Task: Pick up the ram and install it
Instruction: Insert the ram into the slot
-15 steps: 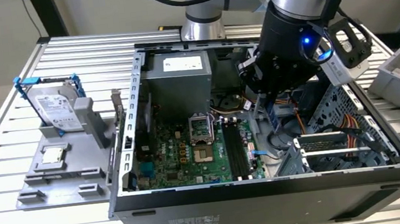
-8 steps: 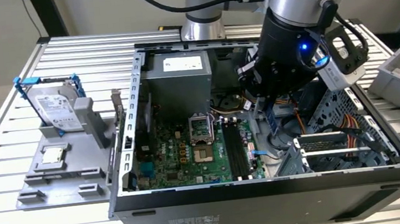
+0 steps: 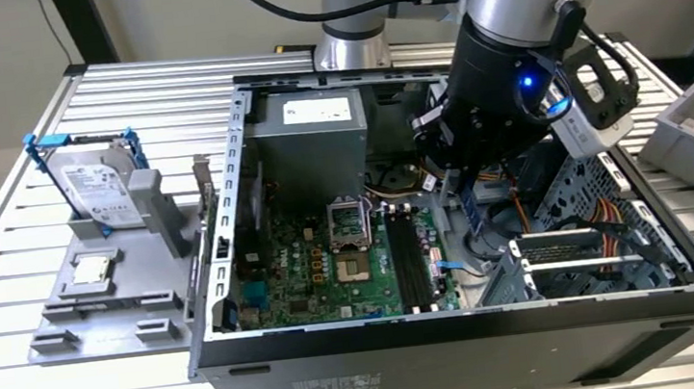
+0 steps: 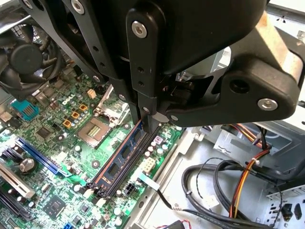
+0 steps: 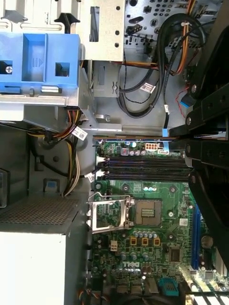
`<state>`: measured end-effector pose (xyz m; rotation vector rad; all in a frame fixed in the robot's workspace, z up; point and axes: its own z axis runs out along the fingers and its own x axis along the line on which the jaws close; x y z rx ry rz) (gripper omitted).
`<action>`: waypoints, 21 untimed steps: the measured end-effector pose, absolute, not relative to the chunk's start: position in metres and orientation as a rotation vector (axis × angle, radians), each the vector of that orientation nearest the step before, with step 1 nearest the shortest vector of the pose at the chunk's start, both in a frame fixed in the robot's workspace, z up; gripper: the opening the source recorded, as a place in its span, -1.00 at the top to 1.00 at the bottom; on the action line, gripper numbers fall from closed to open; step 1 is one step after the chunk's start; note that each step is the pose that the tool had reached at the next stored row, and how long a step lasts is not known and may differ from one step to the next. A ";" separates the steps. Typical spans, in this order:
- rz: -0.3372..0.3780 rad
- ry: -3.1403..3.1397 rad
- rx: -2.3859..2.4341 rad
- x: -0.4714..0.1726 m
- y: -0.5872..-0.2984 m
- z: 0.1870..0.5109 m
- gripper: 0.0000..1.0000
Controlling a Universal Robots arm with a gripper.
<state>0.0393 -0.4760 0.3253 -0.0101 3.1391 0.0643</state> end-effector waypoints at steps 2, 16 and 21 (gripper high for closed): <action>0.065 3.139 -0.005 0.039 -0.476 0.325 1.00; 0.064 3.139 0.011 0.037 -0.476 0.322 1.00; 0.064 3.139 0.011 0.036 -0.476 0.318 1.00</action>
